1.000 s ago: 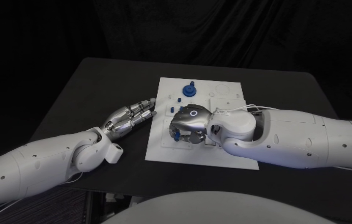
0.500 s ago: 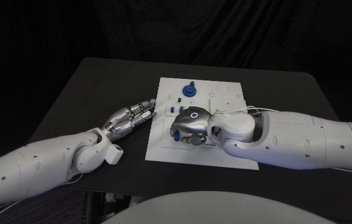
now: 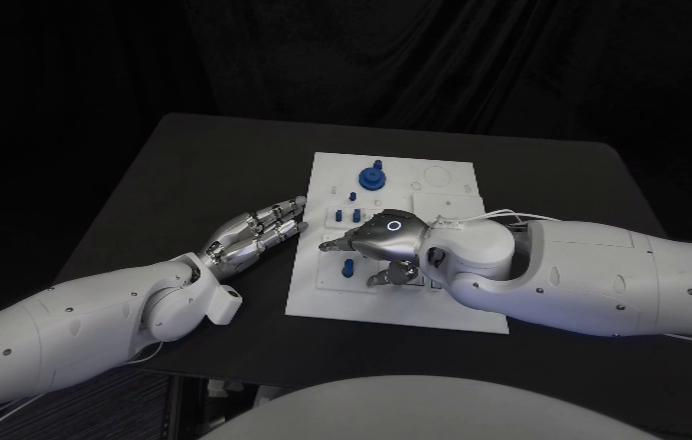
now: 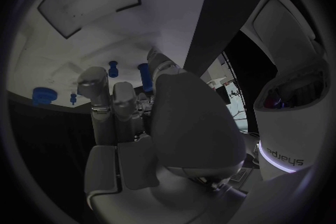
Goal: Assemble the parts on the task board
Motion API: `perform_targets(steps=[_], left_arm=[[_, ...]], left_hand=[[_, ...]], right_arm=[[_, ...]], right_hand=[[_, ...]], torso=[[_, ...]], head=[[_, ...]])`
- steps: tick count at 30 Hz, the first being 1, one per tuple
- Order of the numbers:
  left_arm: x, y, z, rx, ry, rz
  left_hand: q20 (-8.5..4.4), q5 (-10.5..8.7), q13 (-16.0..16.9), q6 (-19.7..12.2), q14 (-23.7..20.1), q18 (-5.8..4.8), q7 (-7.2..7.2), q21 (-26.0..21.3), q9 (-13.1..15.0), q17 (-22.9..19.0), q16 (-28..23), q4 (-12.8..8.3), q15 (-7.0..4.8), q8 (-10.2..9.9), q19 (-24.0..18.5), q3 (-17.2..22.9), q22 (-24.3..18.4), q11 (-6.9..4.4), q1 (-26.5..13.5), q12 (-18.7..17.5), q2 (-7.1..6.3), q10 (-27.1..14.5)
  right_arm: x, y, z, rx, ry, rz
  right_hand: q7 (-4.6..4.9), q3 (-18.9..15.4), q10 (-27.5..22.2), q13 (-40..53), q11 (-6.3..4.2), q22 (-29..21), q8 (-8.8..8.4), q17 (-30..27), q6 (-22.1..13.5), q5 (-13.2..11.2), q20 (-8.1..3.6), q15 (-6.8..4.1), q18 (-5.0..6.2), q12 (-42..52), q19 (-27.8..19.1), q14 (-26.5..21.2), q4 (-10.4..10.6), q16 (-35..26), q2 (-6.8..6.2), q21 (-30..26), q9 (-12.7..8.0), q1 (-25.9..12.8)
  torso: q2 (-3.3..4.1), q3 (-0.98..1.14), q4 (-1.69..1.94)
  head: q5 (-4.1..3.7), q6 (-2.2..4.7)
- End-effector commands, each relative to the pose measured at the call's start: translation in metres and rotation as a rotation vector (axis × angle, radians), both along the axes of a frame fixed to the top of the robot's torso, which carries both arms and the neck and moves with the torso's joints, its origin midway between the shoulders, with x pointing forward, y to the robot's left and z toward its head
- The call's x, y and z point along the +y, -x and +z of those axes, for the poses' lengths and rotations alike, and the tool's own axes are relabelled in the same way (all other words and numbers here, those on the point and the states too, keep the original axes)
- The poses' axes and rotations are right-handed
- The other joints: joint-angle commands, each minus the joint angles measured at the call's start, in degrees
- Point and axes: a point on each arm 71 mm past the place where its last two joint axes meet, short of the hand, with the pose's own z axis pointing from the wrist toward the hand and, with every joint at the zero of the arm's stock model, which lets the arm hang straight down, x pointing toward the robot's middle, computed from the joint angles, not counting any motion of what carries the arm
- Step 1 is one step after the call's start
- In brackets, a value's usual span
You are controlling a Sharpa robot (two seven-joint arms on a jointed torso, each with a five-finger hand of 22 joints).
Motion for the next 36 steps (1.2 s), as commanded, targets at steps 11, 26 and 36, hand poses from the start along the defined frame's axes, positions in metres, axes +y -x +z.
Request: perform_targets(steps=[11, 26, 36], left_arm=[[0.002, 0.001, 0.003, -0.032, 0.037, 0.015], [0.003, 0.002, 0.006, -0.055, 0.042, 0.034], [0.004, 0.002, 0.006, -0.062, 0.042, 0.038]], left_hand=[[-0.10, 0.05, 0.06, 0.00, -0.19, 0.46, 0.19, 0.10, 0.03, -0.06, -0.11, 0.40, -0.16, 0.11, -0.20, 0.12, 0.00, 0.14, -0.91, 0.24, -0.29, 0.00], [-0.39, 1.39, 0.13, 0.96, -0.14, 0.61, 0.16, 0.13, 0.16, -0.04, -0.09, 0.46, -0.58, 0.30, -0.15, 0.32, -0.17, -0.14, -0.88, 0.63, -0.38, 0.36], [-0.52, 1.74, 0.10, -5.98, -0.20, 0.25, -6.29, 0.10, -0.72, -0.06, -0.11, 0.66, -0.33, -0.57, -0.26, 0.72, -0.76, 1.37, -0.97, 0.67, -0.58, 0.28]], right_arm=[[-0.051, -0.021, 0.084, 0.020, -0.403, -0.191], [-0.141, -0.031, 0.064, 0.425, -0.330, -0.586], [-0.173, -0.019, 0.037, 0.431, -0.164, -0.753]], right_hand=[[7.03, 4.12, 17.03, 6.94, -3.12, 5.77, 7.08, 0.39, 20.81, 5.04, -0.38, -1.02, 0.38, 19.88, 1.26, 0.61, -1.61, 0.51, 4.51, 1.82, 3.38, 1.28], [6.64, 1.08, 33.88, 47.47, -6.48, 6.01, 17.00, -0.25, 30.23, 9.04, -3.43, -3.79, -0.11, 58.24, 3.54, 3.05, -0.19, -1.12, 9.44, 2.92, 7.39, -17.45], [4.66, -2.80, 44.13, 62.09, -8.22, 8.15, 26.17, 8.25, 30.25, 10.28, -4.73, -5.31, -1.44, 63.83, 7.46, 7.56, -0.41, 3.80, 10.59, 10.41, 12.02, -23.37]], torso=[[-0.08, -0.01, -0.01], [-0.06, -0.33, 0.04], [0.22, -0.24, 0.02]], head=[[-0.41, -0.01], [-3.24, -0.01], [-5.40, -0.01]])
